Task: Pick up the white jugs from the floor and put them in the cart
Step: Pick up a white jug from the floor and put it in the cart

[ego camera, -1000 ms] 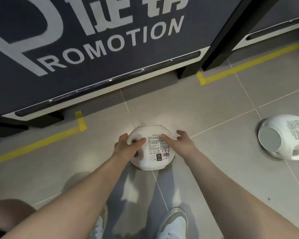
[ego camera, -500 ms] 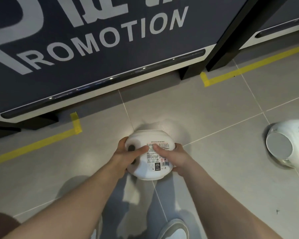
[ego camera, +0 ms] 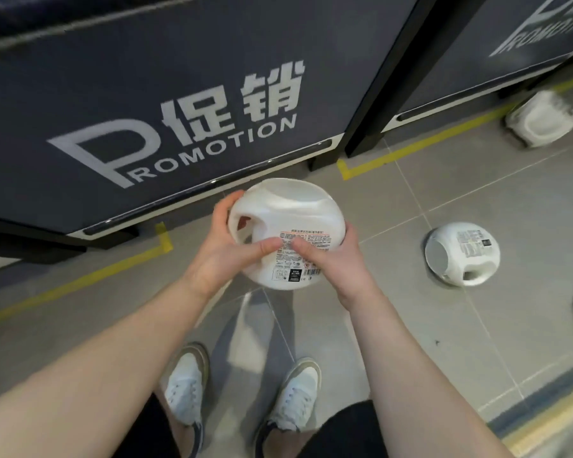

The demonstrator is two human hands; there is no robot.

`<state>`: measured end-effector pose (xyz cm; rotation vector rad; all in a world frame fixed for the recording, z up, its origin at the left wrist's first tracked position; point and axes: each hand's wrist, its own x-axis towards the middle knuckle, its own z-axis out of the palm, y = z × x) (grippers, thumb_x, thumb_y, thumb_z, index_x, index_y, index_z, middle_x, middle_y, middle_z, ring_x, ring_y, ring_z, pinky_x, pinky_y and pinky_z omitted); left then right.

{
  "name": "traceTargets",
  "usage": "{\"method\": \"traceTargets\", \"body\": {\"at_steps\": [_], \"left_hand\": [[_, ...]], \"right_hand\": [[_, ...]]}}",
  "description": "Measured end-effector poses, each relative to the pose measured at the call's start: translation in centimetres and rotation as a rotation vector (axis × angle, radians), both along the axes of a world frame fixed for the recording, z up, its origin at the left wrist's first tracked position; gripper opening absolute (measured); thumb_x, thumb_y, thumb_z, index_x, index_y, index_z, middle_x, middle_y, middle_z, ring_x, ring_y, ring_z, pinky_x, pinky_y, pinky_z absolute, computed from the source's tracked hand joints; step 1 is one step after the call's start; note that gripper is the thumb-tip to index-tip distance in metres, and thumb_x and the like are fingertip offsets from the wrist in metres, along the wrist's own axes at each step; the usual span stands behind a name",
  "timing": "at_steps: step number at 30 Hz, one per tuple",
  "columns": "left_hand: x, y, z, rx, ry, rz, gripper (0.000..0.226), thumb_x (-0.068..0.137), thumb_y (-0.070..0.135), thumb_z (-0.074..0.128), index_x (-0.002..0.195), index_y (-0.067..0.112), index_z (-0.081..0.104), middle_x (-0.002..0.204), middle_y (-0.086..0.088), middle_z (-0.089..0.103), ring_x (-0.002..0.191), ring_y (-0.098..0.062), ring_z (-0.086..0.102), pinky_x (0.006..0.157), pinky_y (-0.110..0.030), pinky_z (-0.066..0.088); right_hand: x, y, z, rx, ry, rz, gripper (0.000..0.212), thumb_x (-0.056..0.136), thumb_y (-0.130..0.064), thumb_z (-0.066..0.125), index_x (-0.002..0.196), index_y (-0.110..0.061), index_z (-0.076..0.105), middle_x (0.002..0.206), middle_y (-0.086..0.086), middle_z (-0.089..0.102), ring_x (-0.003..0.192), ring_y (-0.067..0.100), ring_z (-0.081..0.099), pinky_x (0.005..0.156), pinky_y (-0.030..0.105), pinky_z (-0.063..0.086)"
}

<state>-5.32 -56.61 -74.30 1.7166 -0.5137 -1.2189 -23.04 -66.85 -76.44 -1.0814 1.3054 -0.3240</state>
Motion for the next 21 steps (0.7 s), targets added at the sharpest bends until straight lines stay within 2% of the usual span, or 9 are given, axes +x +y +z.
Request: {"method": "traceTargets", "body": {"at_steps": [4, 7, 9, 11, 13, 15, 16, 18, 21], "left_hand": [[0.8, 0.1, 12.2, -0.066, -0.176, -0.137, 0.108, 0.066, 0.035, 0.097, 0.149, 0.042, 0.03, 0.143, 0.024, 0.046, 0.135, -0.004, 0.049, 0.112, -0.027, 0.043], [1.5, 0.4, 22.0, -0.154, -0.25, -0.192, 0.121, 0.058, 0.051, 0.098, 0.157, 0.038, 0.029, 0.15, 0.031, 0.039, 0.143, 0.002, 0.043, 0.123, -0.035, 0.037], [2.1, 1.1, 28.5, -0.168, -0.304, -0.24, 0.123, 0.059, 0.054, 0.097, 0.158, 0.046, 0.025, 0.158, 0.029, 0.034, 0.148, 0.004, 0.035, 0.126, -0.039, 0.031], [2.7, 2.0, 34.7, -0.175, -0.316, -0.27, 0.122, 0.058, 0.056, 0.097, 0.155, 0.058, 0.023, 0.161, 0.03, 0.031, 0.15, 0.004, 0.031, 0.127, -0.044, 0.031], [3.4, 3.0, 40.6, -0.192, -0.34, -0.286, 0.116, 0.055, 0.06, 0.097, 0.146, 0.068, 0.026, 0.153, 0.039, 0.036, 0.145, 0.012, 0.034, 0.125, -0.044, 0.033], [3.9, 4.4, 45.9, -0.207, -0.371, -0.29, 0.113, 0.057, 0.053, 0.098, 0.146, 0.061, 0.03, 0.144, 0.043, 0.041, 0.136, 0.02, 0.037, 0.123, -0.041, 0.037], [4.0, 5.1, 48.3, -0.218, -0.375, -0.286, 0.111, 0.058, 0.047, 0.098, 0.148, 0.056, 0.031, 0.143, 0.041, 0.044, 0.135, 0.019, 0.04, 0.122, -0.041, 0.039], [4.5, 6.2, 52.0, -0.267, -0.388, -0.269, 0.108, 0.061, 0.037, 0.099, 0.148, 0.052, 0.035, 0.142, 0.036, 0.049, 0.135, 0.013, 0.045, 0.12, -0.042, 0.042], [5.0, 8.1, 55.5, -0.304, -0.442, -0.237, 0.111, 0.063, 0.034, 0.099, 0.152, 0.047, 0.034, 0.149, 0.029, 0.047, 0.14, 0.007, 0.044, 0.121, -0.043, 0.041]], "right_hand": [[-1.0, 1.4, 12.3, -0.086, -0.02, -0.044, 0.119, 0.05, -0.038, 0.102, 0.146, -0.025, 0.034, 0.131, -0.007, 0.064, 0.116, 0.009, 0.07, 0.093, 0.037, 0.063], [-1.4, 2.6, 22.2, -0.173, -0.063, -0.065, 0.113, 0.06, -0.025, 0.103, 0.15, -0.027, 0.035, 0.138, -0.01, 0.061, 0.119, 0.001, 0.066, 0.09, 0.028, 0.062], [-1.6, 3.4, 29.0, -0.246, -0.083, -0.054, 0.113, 0.06, -0.021, 0.103, 0.152, -0.029, 0.038, 0.142, -0.012, 0.059, 0.12, -0.006, 0.063, 0.086, 0.019, 0.06], [-1.6, 4.3, 35.1, -0.332, -0.076, -0.054, 0.121, 0.048, -0.034, 0.106, 0.15, -0.034, 0.042, 0.147, -0.011, 0.055, 0.128, -0.002, 0.06, 0.099, 0.031, 0.06], [-1.5, 5.2, 40.6, -0.427, -0.073, -0.05, 0.127, 0.034, -0.053, 0.104, 0.145, -0.041, 0.044, 0.148, -0.013, 0.052, 0.134, 0.005, 0.057, 0.107, 0.044, 0.056], [-1.2, 6.2, 45.4, -0.489, -0.116, -0.024, 0.122, 0.03, -0.062, 0.101, 0.137, -0.049, 0.045, 0.146, -0.012, 0.051, 0.134, 0.007, 0.056, 0.107, 0.047, 0.055], [-1.0, 6.9, 47.7, -0.509, -0.132, -0.02, 0.117, 0.031, -0.06, 0.102, 0.133, -0.052, 0.046, 0.145, -0.012, 0.052, 0.133, 0.007, 0.057, 0.107, 0.046, 0.055], [-0.5, 7.7, 51.5, -0.551, -0.164, 0.0, 0.11, 0.037, -0.048, 0.105, 0.13, -0.053, 0.047, 0.14, -0.018, 0.056, 0.128, 0.0, 0.059, 0.104, 0.035, 0.057], [0.4, 8.8, 55.4, -0.591, -0.231, 0.076, 0.098, 0.048, -0.031, 0.103, 0.127, -0.05, 0.047, 0.125, -0.033, 0.06, 0.116, -0.016, 0.059, 0.089, 0.008, 0.05]]}}
